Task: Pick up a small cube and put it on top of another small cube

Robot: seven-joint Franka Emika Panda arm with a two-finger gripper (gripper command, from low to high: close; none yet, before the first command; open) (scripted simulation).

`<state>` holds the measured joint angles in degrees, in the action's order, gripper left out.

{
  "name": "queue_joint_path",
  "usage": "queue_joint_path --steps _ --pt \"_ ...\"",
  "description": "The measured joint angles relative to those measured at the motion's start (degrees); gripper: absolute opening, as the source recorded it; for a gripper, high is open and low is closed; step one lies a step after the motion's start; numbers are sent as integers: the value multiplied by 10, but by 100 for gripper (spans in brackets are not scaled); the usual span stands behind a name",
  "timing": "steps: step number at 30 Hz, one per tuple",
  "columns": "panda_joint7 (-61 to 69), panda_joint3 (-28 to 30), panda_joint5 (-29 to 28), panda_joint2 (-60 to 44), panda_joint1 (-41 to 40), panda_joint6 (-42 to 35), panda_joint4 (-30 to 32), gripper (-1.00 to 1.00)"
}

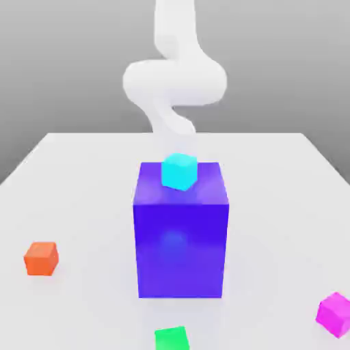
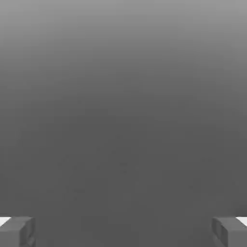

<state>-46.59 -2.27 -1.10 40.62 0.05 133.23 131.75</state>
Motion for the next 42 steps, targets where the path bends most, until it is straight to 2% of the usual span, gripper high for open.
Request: queue_joint_path --steps 10,18,29,34,35,42 --pt "-39 -91 -55 -210 8 59 -1 0" --pt "-77 -142 -111 -378 40 104 -2 0" --pt "-101 -175 -145 -599 111 172 -2 0" --pt "-134 -135 -191 -702 154 239 -22 0" --pt "-139 -129 -197 -714 159 247 -24 -100" --pt "-138 -131 -196 -711 158 245 -24 -100"
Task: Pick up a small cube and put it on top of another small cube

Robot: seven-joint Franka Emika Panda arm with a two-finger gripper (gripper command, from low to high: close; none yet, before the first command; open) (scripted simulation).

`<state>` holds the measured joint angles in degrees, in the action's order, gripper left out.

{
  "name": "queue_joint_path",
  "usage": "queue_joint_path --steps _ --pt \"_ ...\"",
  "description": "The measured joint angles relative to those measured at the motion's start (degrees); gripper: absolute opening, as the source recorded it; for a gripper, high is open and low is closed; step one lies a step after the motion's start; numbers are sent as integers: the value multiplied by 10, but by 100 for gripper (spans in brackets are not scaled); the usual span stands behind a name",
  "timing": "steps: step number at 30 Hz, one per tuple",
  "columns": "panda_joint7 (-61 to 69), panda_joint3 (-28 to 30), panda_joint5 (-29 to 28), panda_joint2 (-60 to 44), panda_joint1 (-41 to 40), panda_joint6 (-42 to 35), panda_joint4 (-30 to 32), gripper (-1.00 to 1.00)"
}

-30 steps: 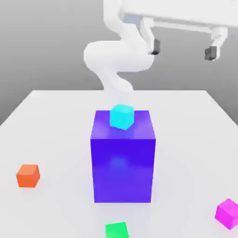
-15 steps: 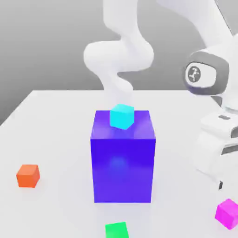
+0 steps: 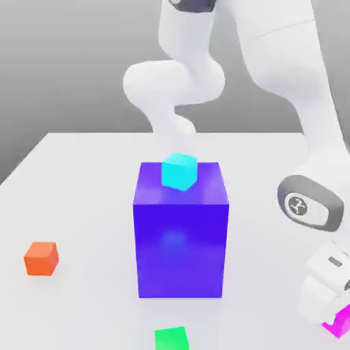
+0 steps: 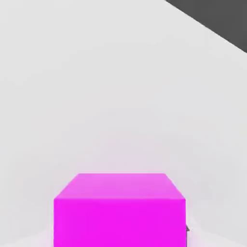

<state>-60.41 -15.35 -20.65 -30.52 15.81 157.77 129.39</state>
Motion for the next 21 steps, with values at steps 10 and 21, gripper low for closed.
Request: queue_joint_path --steps 10,21 --pt "64 13 112 137 -136 -87 42 -100" --pt "77 88 154 101 -230 -33 49 100"
